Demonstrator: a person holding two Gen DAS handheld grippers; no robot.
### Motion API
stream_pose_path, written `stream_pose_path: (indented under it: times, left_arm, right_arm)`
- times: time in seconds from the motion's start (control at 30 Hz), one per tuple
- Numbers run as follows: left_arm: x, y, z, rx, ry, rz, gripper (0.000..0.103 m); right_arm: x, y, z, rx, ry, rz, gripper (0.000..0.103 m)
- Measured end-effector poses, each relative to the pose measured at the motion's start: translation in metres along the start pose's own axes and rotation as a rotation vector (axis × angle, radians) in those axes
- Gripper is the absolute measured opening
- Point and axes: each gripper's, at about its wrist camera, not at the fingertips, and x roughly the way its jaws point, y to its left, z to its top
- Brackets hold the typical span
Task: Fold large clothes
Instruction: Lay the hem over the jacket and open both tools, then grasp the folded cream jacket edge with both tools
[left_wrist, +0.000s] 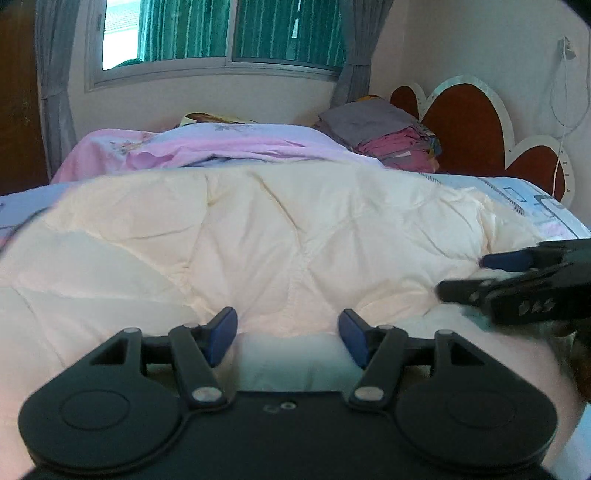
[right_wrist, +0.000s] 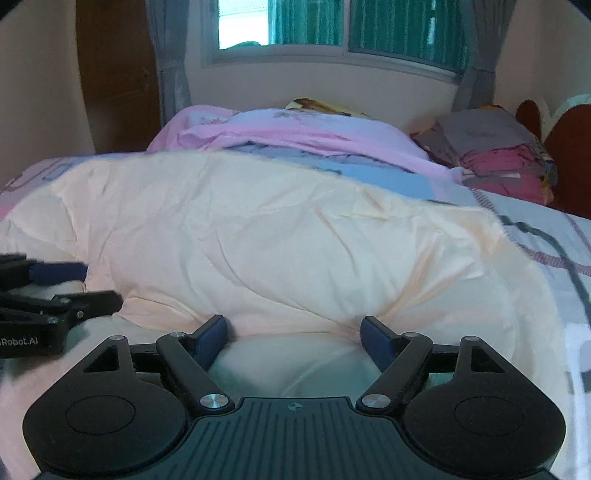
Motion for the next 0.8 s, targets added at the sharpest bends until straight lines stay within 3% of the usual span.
stream_pose_path:
  times: [0.13, 0.23, 0.3, 0.43, 0.6, 0.73, 0.8]
  left_arm:
    - [-0.057, 0.003, -0.014, 0.015, -0.092, 0.043, 0.067]
    - [-0.081, 0.01, -0.034, -0.02, -0.087, 0.077, 0.065]
    - [-0.085, 0.012, -0.045, -0.024, -0.075, 0.104, 0.065]
    - [-0.074, 0.012, -0.055, -0.044, -0.037, 0.123, 0.067]
    - [-0.069, 0.015, -0.054, -0.066, -0.019, 0.132, 0.067]
    - [-0.095, 0.022, -0.059, -0.099, -0.039, 0.178, 0.066]
    - [-0.109, 0.036, -0.071, -0.136, -0.05, 0.205, 0.066]
  right_arm:
    - [-0.064, -0.009, -0.014, 0.039, -0.096, 0.032, 0.078]
    - [-0.088, -0.014, -0.035, 0.057, -0.105, 0.05, 0.078]
    - [-0.091, -0.011, -0.044, 0.036, -0.092, 0.048, 0.078]
    - [-0.067, -0.007, -0.059, -0.008, 0.025, -0.033, 0.078]
    - [-0.061, -0.004, -0.061, -0.022, 0.031, -0.053, 0.078]
    - [-0.094, -0.02, -0.063, 0.047, -0.022, -0.084, 0.078]
    - [-0.11, -0.033, -0.072, 0.065, -0.006, -0.141, 0.078]
